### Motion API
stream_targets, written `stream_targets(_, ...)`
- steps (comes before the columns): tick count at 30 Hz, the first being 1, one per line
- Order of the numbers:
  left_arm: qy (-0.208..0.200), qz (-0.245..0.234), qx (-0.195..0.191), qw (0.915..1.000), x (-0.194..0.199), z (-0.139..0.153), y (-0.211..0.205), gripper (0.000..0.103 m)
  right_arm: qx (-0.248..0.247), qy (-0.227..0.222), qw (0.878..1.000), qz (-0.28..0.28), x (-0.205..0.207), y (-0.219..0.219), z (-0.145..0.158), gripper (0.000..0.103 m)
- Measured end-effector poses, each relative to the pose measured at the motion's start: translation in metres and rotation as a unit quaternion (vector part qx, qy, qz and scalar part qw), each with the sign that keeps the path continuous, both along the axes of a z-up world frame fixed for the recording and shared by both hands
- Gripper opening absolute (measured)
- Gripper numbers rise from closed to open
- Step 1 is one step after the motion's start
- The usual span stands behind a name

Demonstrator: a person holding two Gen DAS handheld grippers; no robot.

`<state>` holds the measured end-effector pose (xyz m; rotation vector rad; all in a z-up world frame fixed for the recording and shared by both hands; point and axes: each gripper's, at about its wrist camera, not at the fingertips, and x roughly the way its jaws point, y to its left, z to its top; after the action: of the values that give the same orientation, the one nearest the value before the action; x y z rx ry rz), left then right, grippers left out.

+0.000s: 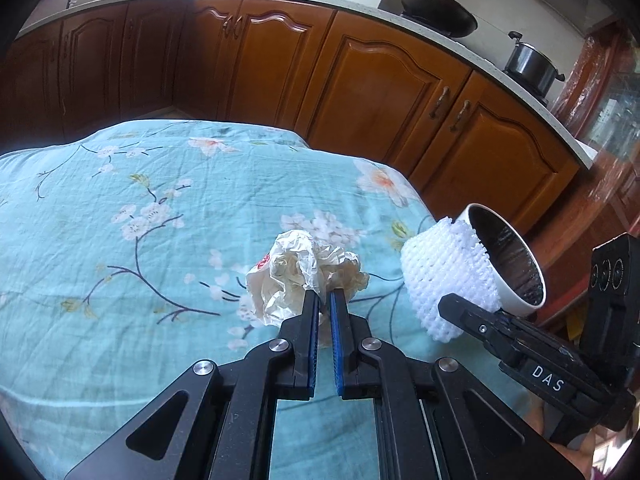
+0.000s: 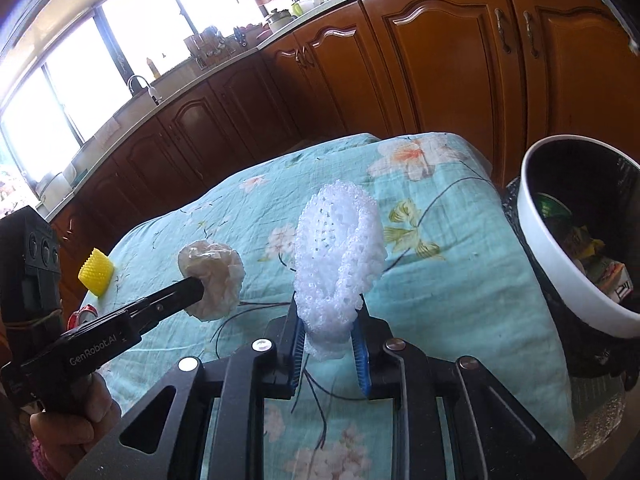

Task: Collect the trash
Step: 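Carry both items over the bin and open both tools to drop them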

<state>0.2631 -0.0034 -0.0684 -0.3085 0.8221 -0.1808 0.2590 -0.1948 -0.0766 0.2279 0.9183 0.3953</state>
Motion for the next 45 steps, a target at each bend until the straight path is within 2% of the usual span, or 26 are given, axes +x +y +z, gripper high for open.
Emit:
stream_targets(9,-0.007,-0.042,0.011,0.9990,-0.007,0.015,-0.045,0.005,0.000,-0.008,0.999,-0.033,-0.014,-0.038,0.012,0.021)
stream_targets(29,-0.032,-0.119,0.032,0.9919,0.014,0.042,-0.140,0.005,-0.009,-0.037,0.992,-0.122,-0.024,-0.140,0.039,0.021)
stream_targets(45,-0.040,-0.151,0.039,0.9869,0.043,0.044,-0.187,0.005,-0.030,-0.041,0.987,-0.150,-0.011,-0.183,0.047,0.022)
